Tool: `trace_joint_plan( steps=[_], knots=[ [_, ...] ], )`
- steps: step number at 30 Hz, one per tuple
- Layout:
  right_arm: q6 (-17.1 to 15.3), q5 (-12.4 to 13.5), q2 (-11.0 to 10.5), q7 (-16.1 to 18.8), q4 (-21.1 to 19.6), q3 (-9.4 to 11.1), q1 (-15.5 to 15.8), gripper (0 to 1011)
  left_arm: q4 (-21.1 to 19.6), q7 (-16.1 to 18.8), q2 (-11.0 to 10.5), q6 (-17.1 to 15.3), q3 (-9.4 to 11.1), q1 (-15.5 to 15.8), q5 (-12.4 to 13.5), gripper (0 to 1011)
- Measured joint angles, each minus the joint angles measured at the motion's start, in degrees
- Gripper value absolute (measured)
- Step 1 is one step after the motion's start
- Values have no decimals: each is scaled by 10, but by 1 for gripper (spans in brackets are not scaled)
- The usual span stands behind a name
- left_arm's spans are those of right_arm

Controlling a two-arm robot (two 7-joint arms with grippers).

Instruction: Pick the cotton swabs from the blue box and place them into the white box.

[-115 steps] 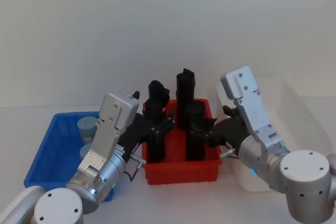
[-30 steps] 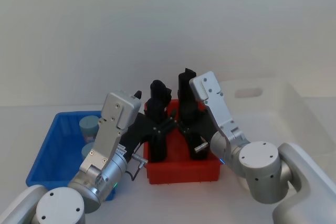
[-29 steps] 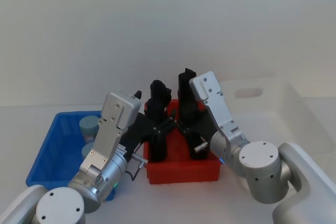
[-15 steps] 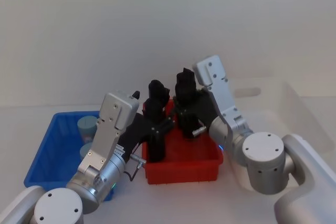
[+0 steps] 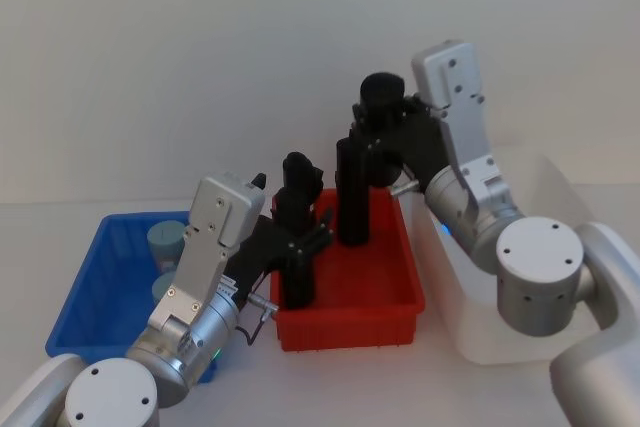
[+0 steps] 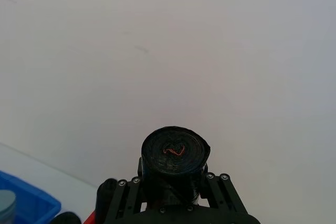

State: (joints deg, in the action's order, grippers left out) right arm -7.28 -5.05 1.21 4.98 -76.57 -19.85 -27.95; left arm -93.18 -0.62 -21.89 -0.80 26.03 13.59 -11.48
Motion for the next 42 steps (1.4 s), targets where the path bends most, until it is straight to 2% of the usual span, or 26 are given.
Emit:
trace_joint_plan(
  steps=[10,30,37,42],
  knots=[
    [24,-18,-26,-32,-54,29,2,503,0,0,0,0,0,0,0,1004],
    [30,-78,-92,-90,-125,91,16,503,0,0,0,0,0,0,0,1004],
    [28,-79,-94,-90,-131,95,18,503,0,0,0,0,0,0,0,1004],
    [21,-68,-91,-78,-132,93,18,503,0,0,0,0,0,0,0,1004]
  ],
)
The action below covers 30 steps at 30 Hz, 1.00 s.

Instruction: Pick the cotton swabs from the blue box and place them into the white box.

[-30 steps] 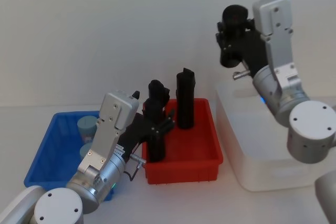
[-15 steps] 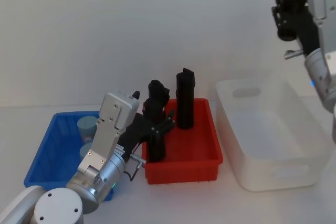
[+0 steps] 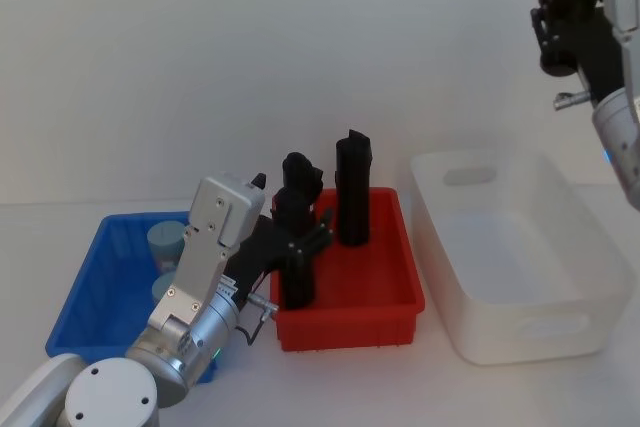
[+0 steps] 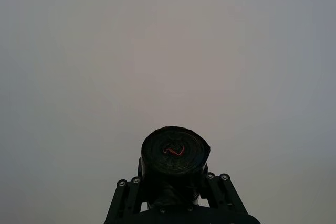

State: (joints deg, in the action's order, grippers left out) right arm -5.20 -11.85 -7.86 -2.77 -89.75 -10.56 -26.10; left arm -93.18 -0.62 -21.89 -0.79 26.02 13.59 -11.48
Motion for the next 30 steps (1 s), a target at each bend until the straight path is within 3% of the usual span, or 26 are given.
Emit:
trace_joint_plan(
  steps=[14,20,30],
  knots=[
    [-48,36,17,37,18,-12,4,503,0,0,0,0,0,0,0,1004],
    [-57,32,16,36,28,-11,6,503,0,0,0,0,0,0,0,1004],
    [-61,23,-1,18,40,8,11,503,-14,7,-10,-11,-7,-5,0,1004]
  ],
)
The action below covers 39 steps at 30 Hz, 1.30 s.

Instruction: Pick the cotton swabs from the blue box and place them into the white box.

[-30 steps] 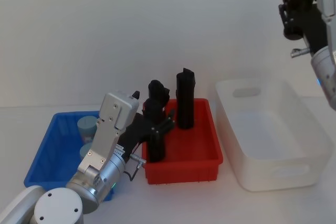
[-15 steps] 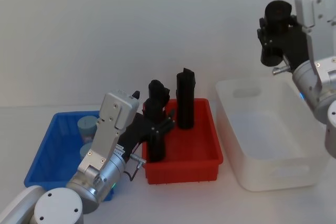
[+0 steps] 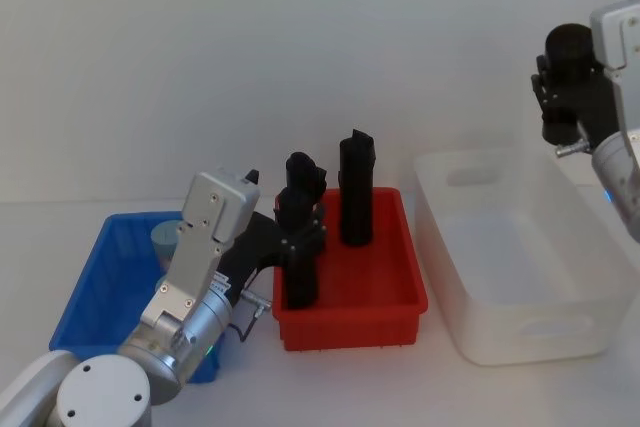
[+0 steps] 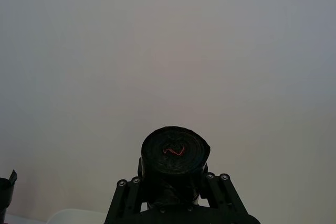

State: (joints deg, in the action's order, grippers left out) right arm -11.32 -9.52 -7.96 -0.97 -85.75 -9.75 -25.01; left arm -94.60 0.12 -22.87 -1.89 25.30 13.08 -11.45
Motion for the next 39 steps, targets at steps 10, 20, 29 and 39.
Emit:
trace_joint_plan(
  steps=[10,20,29,39],
  knots=[
    [-2,19,-4,-1,4,10,1,503,-45,15,-32,-74,-21,-15,-16,1004],
    [-1,49,2,10,6,11,1,503,-97,26,-80,-152,-51,-41,-54,1004],
    [3,65,8,22,6,8,2,503,-124,31,-109,-188,-68,-65,-86,1004],
    [4,74,13,31,2,4,6,503,-125,18,-120,-200,-79,-77,-109,1004]
  ],
)
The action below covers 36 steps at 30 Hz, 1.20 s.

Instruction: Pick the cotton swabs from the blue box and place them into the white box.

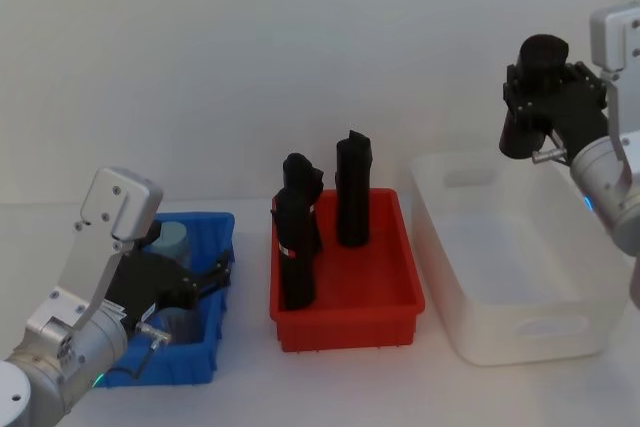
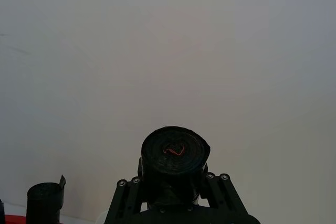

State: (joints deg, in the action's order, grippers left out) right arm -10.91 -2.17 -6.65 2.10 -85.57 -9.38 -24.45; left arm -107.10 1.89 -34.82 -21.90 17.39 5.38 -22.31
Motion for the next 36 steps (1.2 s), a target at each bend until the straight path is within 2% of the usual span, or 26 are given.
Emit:
trace_joint_plan(
  steps=[15,27,36],
  knots=[
    [-6,6,3,5,-12,-3,10,503,36,-33,9,-2,-4,8,-7,1004],
    [-10,7,5,9,-16,-5,14,503,70,-73,12,-21,-9,22,-9,1004],
    [-13,6,7,10,-18,-6,16,503,83,-82,9,-32,-14,28,-3,1004]
  ],
)
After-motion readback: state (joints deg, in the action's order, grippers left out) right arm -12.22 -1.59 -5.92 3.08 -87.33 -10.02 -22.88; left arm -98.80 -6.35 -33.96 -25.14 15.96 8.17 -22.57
